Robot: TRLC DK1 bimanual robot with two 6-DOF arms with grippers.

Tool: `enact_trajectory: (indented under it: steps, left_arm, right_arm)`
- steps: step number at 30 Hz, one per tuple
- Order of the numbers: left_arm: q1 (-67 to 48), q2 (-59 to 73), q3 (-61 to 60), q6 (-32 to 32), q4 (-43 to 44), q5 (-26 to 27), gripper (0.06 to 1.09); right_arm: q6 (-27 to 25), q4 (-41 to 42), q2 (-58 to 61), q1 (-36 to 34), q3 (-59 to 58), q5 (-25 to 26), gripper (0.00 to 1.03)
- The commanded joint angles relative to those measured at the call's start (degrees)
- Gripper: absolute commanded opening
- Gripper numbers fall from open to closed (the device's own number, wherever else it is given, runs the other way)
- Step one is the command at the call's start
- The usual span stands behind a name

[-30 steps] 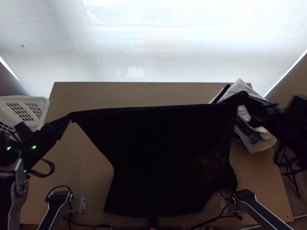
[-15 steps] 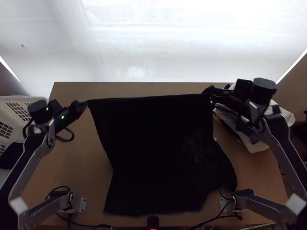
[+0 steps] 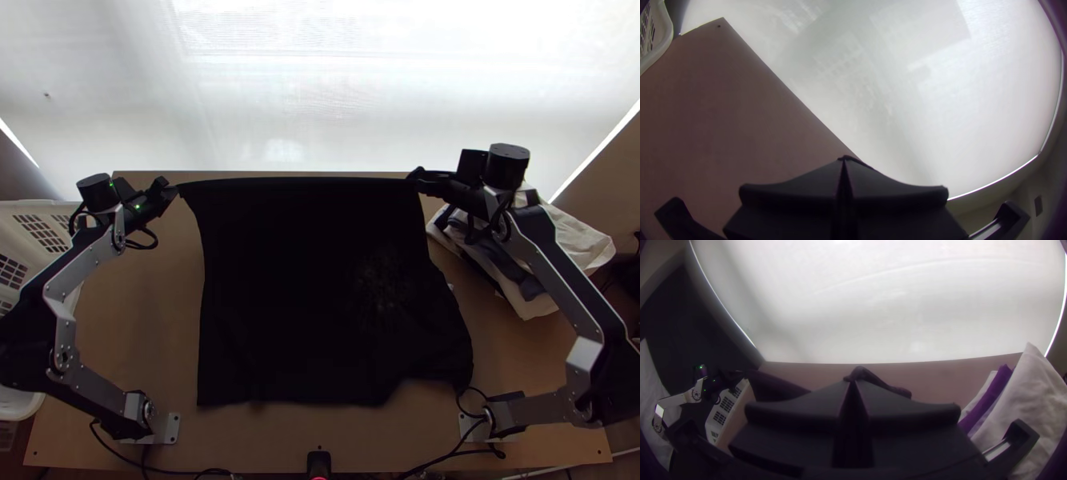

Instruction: Fold the t-shirt

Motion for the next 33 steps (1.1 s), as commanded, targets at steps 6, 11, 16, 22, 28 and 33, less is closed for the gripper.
enact_trajectory:
  steps: [6, 11, 16, 22, 28, 33]
  left_arm:
    - [0.6, 9.96, 7.1, 2.19, 1.02, -2.15, 0.09]
    - [0.52, 14.35, 11.58, 2.55, 0.32, -4.52, 0.09]
    - [0.6, 18.22, 16.77, 3.16, -3.11, -5.75, 0.09]
    - [-0.19, 22.52, 21.78, 3.25, -8.21, -8.39, 0.09]
    - [-1.51, 25.42, 26.35, 3.25, -14.89, -9.01, 0.09]
    - [-1.24, 25.6, 27.67, 4.04, -15.86, -9.27, 0.52]
  right_arm:
    - [0.04, 4.56, 9.57, 0.97, 5.93, 0.26, 0.03]
    - [0.04, 4.82, 13.79, 0.61, 10.41, 0.26, 0.03]
    - [0.39, 4.65, 19.85, 0.0, 16.48, 0.35, 0.03]
    - [0.48, 2.01, 29.08, -0.88, 26.14, 0.35, 0.03]
    - [0.65, 0.16, 31.98, -1.06, 29.48, 0.35, 0.18]
    - [0.91, -6.34, 31.54, -1.06, 31.42, 0.35, 0.92]
